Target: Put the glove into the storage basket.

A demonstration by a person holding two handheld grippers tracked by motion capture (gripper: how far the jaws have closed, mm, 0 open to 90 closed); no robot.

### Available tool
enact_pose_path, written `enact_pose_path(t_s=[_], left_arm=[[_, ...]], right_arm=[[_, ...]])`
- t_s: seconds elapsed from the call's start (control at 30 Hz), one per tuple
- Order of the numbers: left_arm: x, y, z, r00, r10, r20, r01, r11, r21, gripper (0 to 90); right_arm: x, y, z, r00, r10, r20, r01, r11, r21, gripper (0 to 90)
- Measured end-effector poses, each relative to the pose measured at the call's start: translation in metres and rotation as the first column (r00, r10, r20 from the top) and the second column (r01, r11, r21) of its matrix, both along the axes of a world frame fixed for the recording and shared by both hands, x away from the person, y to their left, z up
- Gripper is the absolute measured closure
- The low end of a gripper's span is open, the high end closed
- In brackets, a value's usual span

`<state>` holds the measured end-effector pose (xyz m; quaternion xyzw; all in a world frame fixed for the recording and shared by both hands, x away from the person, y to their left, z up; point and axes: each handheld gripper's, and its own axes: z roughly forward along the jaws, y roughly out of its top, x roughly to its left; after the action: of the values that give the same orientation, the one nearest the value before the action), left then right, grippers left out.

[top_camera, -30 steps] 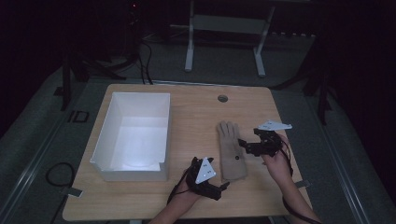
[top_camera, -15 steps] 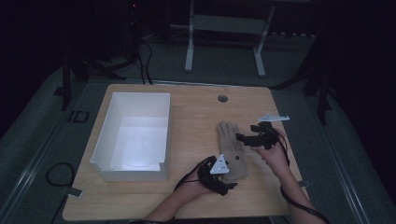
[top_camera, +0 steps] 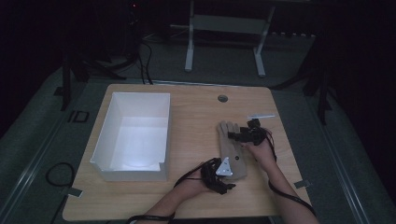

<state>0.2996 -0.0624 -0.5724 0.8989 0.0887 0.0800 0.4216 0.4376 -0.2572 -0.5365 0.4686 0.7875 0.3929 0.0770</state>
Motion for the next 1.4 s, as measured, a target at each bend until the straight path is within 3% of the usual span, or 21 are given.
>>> enact_pose_path(t_s=[0.23, 0.4, 0.53, 0.67, 0.77, 0.87, 1.03, 1.2, 1.4], left_arm=[[0.001, 0.001, 0.0, 0.999, -0.017, 0.041, 0.015, 0.9991, 0.04, 41.6], [-0.002, 0.0, 0.002, 0.9975, 0.0, 0.071, -0.004, 0.9982, 0.06, 49.1], [-0.002, 0.0, 0.003, 0.996, 0.013, 0.088, -0.02, 0.9968, 0.078, 60.8], [0.006, 0.004, 0.003, 0.9979, 0.034, 0.055, -0.038, 0.9973, 0.063, 74.4], [0.015, 0.007, 0.003, 0.9988, 0.041, -0.028, -0.04, 0.9987, 0.032, 78.7], [0.02, 0.008, 0.004, 0.9957, 0.045, -0.081, -0.043, 0.9988, 0.024, 80.0], [0.024, 0.013, 0.006, 0.9867, 0.061, -0.151, -0.063, 0.998, -0.003, 81.3], [0.024, 0.019, 0.012, 0.985, 0.058, -0.163, -0.06, 0.9982, -0.008, 81.4], [0.021, 0.019, 0.035, 0.9869, 0.067, -0.147, -0.065, 0.9978, 0.015, 81.4]], right_arm=[[0.005, 0.007, -0.019, 0.9985, -0.002, -0.055, 0.001, 0.9997, -0.026, 19.0], [0.003, 0.014, -0.019, 0.9995, 0.031, -0.012, -0.032, 0.9934, -0.11, 23.2], [0.002, 0.018, -0.019, 0.9981, 0.061, -0.002, -0.061, 0.9912, -0.117, 33.6], [0.002, 0.019, -0.019, 0.9963, 0.083, -0.024, -0.084, 0.993, -0.083, 44.9], [0.003, 0.02, -0.019, 0.9947, 0.091, -0.048, -0.094, 0.9936, -0.062, 52.7], [0.004, 0.021, -0.017, 0.9921, 0.094, -0.083, -0.098, 0.9937, -0.053, 58.8], [0.005, 0.016, -0.017, 0.9932, 0.076, -0.089, -0.076, 0.9971, -0.005, 63.9], [0.002, 0.012, -0.013, 0.9941, 0.076, -0.078, -0.072, 0.996, 0.054, 64.8], [-0.002, 0.014, 0.007, 0.9958, 0.082, -0.04, -0.079, 0.9942, 0.072, 64.8]])
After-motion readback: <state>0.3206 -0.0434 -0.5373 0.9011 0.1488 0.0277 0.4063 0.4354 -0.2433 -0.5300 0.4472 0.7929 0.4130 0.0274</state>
